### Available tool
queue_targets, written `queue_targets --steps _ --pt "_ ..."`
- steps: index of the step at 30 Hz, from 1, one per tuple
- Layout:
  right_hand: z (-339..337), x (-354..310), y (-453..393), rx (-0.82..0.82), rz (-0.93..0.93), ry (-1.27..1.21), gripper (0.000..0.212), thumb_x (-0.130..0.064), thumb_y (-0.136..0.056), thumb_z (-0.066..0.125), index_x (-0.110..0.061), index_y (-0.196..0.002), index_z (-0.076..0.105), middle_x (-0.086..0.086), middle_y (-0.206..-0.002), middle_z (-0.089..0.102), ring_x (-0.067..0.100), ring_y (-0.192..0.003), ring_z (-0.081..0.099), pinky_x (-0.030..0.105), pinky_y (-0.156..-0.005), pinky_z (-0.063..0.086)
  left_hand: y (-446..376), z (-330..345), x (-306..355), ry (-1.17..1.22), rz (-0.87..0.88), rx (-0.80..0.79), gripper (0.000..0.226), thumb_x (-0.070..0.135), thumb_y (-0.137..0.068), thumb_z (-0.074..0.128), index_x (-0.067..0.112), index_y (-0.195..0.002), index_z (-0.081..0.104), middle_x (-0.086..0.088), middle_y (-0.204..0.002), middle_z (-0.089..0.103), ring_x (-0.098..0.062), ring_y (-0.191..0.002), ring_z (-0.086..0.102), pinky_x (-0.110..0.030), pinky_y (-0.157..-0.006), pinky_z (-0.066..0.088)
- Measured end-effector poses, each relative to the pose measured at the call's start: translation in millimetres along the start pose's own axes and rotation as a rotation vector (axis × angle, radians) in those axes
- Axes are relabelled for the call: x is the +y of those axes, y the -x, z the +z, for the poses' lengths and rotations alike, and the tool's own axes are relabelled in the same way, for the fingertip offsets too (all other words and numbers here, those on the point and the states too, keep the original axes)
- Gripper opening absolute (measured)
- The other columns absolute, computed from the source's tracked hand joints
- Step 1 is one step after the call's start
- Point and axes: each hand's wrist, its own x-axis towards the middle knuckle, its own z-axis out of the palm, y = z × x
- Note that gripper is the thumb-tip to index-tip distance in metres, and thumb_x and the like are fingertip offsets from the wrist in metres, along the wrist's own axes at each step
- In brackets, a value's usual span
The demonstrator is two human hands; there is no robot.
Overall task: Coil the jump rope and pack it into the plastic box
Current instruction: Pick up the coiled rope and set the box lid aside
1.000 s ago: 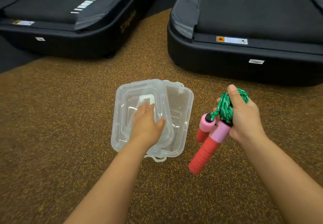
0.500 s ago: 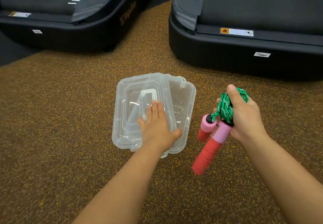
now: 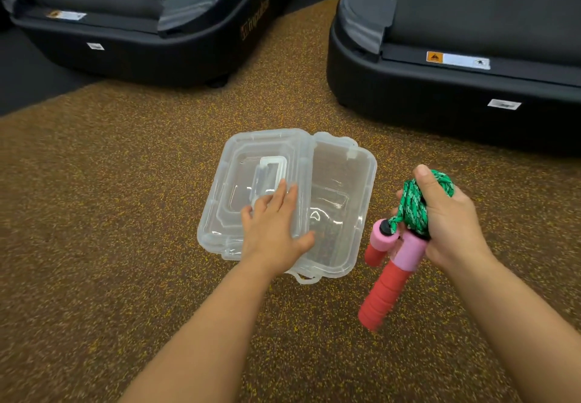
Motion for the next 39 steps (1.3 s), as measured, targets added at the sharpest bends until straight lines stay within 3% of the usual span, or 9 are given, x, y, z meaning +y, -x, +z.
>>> queue_targets --steps 7,12,17,23,27,30,33,36,39 --pt "27.5 -2.9 2.4 -0.038 -0.007 0.056 0.018 -0.031 -0.089 0.061 -0.016 -0.084 0.054 0.002 -0.072 0.063 0.005 -0.047 0.062 0.022 -0.045 0.051 -1.7 -5.1 -33.3 0.104 -0.099 0.039 0.086 0.056 -0.082 0.054 0.032 -0.152 0.009 0.01 -0.162 0.004 -0.022 -0.142 0.017 -0.045 -0.115 0.011" --pt "40.2 -3.1 3.5 -0.071 -0.02 0.082 0.015 -0.031 -0.089 0.061 -0.017 -0.085 0.056 -0.01 -0.053 0.067 0.004 -0.048 0.065 0.023 -0.046 0.053 -0.5 -6.1 -58.3 0.15 -0.169 0.061 0.085 0.054 -0.083 0.055 0.031 -0.153 0.01 0.01 -0.162 0.005 -0.025 -0.143 0.016 -0.047 -0.116 0.01" --pt "41.5 -0.3 2.7 -0.082 -0.024 0.128 0.015 -0.031 -0.089 0.061 -0.017 -0.086 0.058 -0.002 -0.069 0.067 0.006 -0.052 0.066 0.027 -0.05 0.055 -2.4 -8.7 -82.4 0.316 -0.233 0.101 0.084 0.047 -0.085 0.059 0.031 -0.153 0.012 0.011 -0.161 0.009 -0.026 -0.145 0.012 -0.052 -0.118 0.006" --pt "40.7 2.4 3.4 -0.086 -0.031 0.139 0.015 -0.03 -0.09 0.06 -0.016 -0.084 0.056 -0.006 -0.06 0.065 0.004 -0.047 0.063 0.02 -0.044 0.05 14.0 6.7 -103.2 0.73 -0.318 0.024 0.081 0.057 -0.081 0.057 0.047 -0.148 0.012 0.025 -0.157 0.008 -0.015 -0.148 -0.003 -0.058 -0.117 0.011" --pt "35.8 1.6 4.5 -0.076 -0.008 0.153 0.017 -0.033 -0.088 0.062 -0.017 -0.086 0.055 0.001 -0.075 0.064 0.006 -0.048 0.063 0.021 -0.045 0.052 19.6 8.2 -107.3 0.798 -0.313 -0.003 0.076 0.055 -0.084 0.059 0.056 -0.145 0.013 0.031 -0.154 0.007 -0.011 -0.148 -0.003 -0.059 -0.117 0.01" --pt "35.5 2.1 7.0 -0.077 -0.011 0.156 0.017 -0.032 -0.089 0.061 -0.017 -0.086 0.055 0.001 -0.073 0.064 0.006 -0.047 0.063 0.021 -0.044 0.051 18.9 13.2 -110.4 0.819 -0.313 -0.007 0.071 0.054 -0.086 0.056 0.057 -0.143 0.015 0.029 -0.155 0.007 -0.012 -0.148 -0.004 -0.059 -0.117 0.005" --pt "38.3 5.2 9.0 -0.085 -0.019 0.151 0.017 -0.03 -0.09 0.06 -0.016 -0.084 0.055 -0.005 -0.06 0.066 0.005 -0.047 0.063 0.021 -0.043 0.05 19.8 19.0 -116.2 0.927 -0.292 0.044 0.054 0.034 -0.096 0.049 0.046 -0.145 0.03 0.023 -0.155 0.018 -0.007 -0.146 0.008 -0.053 -0.119 0.01" --pt "41.4 8.5 9.3 -0.085 -0.019 0.135 0.016 -0.029 -0.09 0.061 -0.016 -0.083 0.055 -0.008 -0.055 0.066 0.006 -0.049 0.065 0.022 -0.044 0.051 24.0 32.2 -118.2 0.816 -0.258 0.001 0.053 0.014 -0.099 0.04 0.035 -0.147 0.032 0.025 -0.155 0.016 -0.008 -0.146 0.01 -0.051 -0.119 0.01" --pt "44.4 10.7 9.6 -0.09 -0.012 0.148 0.016 -0.03 -0.09 0.061 -0.017 -0.082 0.056 -0.005 -0.063 0.065 0.007 -0.051 0.065 0.022 -0.045 0.051 25.3 47.4 -120.8 0.662 -0.287 -0.124 0.05 0.024 -0.101 0.035 0.038 -0.148 0.026 0.023 -0.157 0.01 -0.016 -0.148 0.004 -0.056 -0.118 0.003"
